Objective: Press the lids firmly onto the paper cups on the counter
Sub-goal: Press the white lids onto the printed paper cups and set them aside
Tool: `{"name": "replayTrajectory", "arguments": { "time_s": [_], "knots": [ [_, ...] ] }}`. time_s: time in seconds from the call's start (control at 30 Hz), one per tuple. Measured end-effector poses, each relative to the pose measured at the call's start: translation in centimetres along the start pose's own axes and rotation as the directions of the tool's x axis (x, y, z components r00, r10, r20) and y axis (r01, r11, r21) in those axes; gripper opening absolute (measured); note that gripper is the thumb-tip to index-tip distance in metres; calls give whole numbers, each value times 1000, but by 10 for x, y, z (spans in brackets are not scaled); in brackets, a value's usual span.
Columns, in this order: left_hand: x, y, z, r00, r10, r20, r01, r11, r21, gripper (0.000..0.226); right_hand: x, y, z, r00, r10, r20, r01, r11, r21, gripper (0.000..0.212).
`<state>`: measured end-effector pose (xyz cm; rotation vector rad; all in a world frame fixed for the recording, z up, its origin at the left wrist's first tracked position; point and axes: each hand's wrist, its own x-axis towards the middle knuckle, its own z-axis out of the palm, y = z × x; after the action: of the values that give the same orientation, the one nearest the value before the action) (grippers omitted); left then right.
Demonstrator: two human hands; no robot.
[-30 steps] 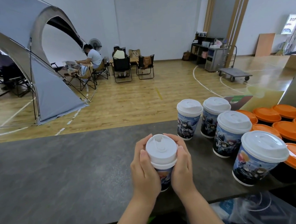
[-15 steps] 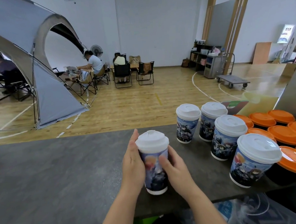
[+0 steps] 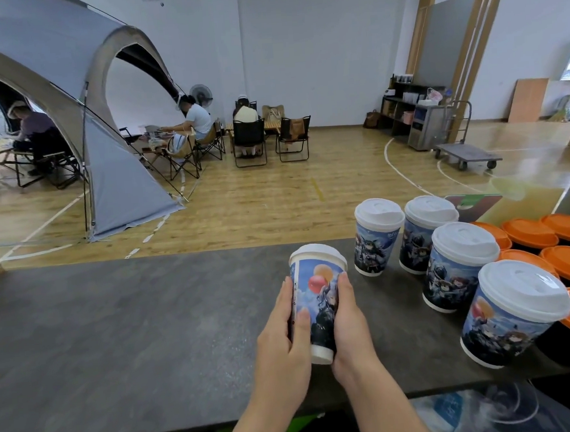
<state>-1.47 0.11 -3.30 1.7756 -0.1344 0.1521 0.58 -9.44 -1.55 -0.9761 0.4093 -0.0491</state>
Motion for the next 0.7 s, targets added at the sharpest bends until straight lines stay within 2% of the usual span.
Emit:
{"name": "replayTrajectory", "arguments": {
  "time_s": [0.13, 0.23, 0.3, 0.43, 0.5, 0.6, 0.67, 0.7],
  "knots": [
    [-3, 6, -7, 987, 89, -134, -81, 995, 62, 46, -8, -2, 3, 997, 14, 79, -19, 998, 54, 45],
    [-3, 15, -14, 956, 183, -229, -155, 978, 137, 40, -10, -5, 1, 990, -35, 140, 33, 999, 12, 37],
    [-2, 25, -18, 970, 145, -194, -121, 984, 129, 55, -14, -9, 1, 981, -93, 169, 102, 994, -44, 32],
    [4, 37, -25, 989, 49, -141, -34, 994, 108, 78, -20, -14, 2, 943, -261, 205, 281, 957, -77, 38],
    [9, 38, -27, 993, -12, -114, 17, 999, 42, 75, -21, -16, 2, 924, -324, 204, 343, 937, -65, 38],
    [17, 39, -28, 989, -130, -65, 117, 978, -171, 48, -21, -18, 2, 916, -348, 198, 360, 932, -27, 37],
    [21, 40, -30, 976, -212, 43, 213, 911, -352, 35, -20, -18, -1, 920, -340, 194, 345, 939, 9, 36],
    [22, 40, -30, 968, -227, 110, 252, 867, -429, 36, -20, -19, -3, 922, -336, 193, 339, 941, 18, 35]
  ]
}}
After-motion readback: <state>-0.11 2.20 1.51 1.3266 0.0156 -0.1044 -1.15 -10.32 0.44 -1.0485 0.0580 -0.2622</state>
